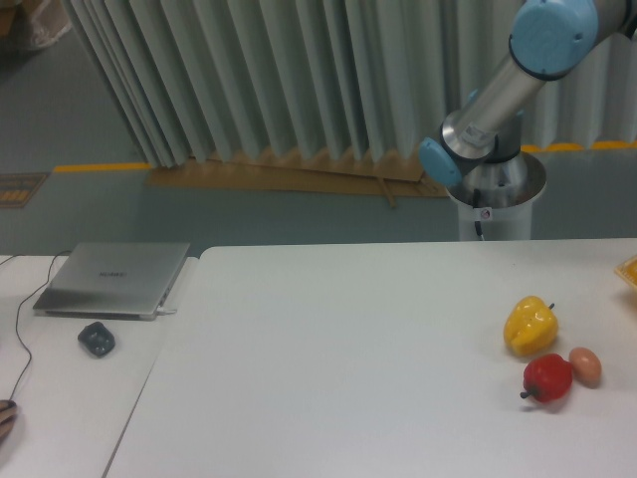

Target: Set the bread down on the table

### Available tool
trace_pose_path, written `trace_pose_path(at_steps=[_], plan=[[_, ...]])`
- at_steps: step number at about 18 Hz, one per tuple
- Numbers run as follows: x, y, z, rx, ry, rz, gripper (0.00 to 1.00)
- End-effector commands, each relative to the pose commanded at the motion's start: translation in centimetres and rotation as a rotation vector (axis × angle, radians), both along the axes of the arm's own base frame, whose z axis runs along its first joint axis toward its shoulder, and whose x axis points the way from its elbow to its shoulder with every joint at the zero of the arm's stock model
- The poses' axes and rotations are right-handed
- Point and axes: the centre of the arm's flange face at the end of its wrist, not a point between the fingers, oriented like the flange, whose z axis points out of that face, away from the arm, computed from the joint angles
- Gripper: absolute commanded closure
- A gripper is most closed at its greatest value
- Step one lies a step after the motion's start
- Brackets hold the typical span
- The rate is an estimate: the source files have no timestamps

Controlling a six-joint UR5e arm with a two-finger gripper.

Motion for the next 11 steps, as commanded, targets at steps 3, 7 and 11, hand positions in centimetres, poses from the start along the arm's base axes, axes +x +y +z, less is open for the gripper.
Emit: trace_pose_path(at_steps=[3,7,11], plan=[[0.2,0.0,0.2,0.001,0.0,0.006,0.39],[0.3,-0.1,0.5,0.003,0.001,0.007,0.39],[0.4,-0.2,1.2,0.034,0.001,0.01,0.41]])
